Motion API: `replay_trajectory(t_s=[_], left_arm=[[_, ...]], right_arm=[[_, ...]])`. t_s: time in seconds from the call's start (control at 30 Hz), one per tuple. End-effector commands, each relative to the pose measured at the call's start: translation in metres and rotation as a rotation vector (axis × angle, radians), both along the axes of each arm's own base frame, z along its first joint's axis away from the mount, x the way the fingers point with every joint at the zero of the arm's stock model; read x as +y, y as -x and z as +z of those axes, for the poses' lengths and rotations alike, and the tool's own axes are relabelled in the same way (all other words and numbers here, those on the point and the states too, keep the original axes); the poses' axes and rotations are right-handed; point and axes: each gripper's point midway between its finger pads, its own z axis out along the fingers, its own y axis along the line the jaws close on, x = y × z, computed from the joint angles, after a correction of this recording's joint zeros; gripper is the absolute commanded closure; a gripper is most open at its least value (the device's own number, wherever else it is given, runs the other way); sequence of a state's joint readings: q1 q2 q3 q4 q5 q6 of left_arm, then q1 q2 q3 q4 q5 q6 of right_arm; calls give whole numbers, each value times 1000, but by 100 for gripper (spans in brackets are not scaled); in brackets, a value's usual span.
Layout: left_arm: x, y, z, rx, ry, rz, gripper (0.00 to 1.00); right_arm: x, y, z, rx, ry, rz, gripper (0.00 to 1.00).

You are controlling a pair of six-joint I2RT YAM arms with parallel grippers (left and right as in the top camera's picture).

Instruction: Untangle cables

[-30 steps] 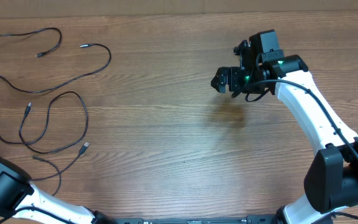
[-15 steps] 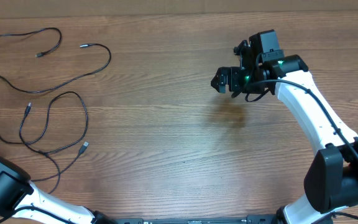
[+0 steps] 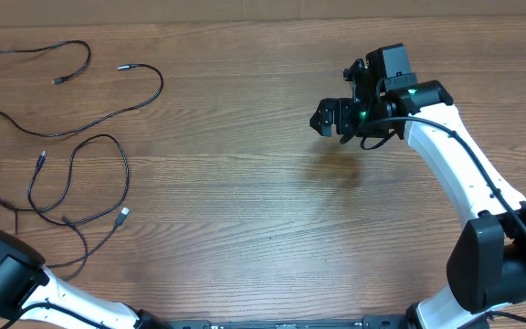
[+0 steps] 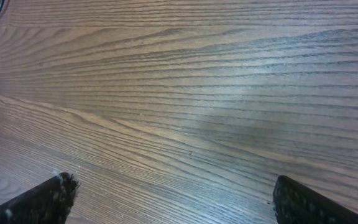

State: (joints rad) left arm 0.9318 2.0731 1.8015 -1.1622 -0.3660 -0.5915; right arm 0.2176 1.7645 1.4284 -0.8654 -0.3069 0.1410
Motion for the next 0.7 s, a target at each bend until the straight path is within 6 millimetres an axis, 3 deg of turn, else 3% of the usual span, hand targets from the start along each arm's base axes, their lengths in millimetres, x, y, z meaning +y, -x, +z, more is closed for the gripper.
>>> replay_trajectory(t_s=[0.0,0.13,0.23,0.37,0.53,0.67], left_arm=[[-7,-2,-35,17,96,-6,16],[-16,-13,-55,-22,180,-42,21],[-23,-35,-62,-110,253,-188,35],[-36,-58,-63,-226,329,-320,44],[-42,-63,-61,-257,349,-326,62],[-49,-63,-48,-274,367,-329,69]], right_arm=[[0,-3,13,-38,-4,0,0],[0,-3,13,-38,-4,0,0],[0,-3,13,-38,-4,0,0],[0,-3,13,-38,-4,0,0],[0,-3,13,-38,-4,0,0],[0,-3,13,-38,-4,0,0]])
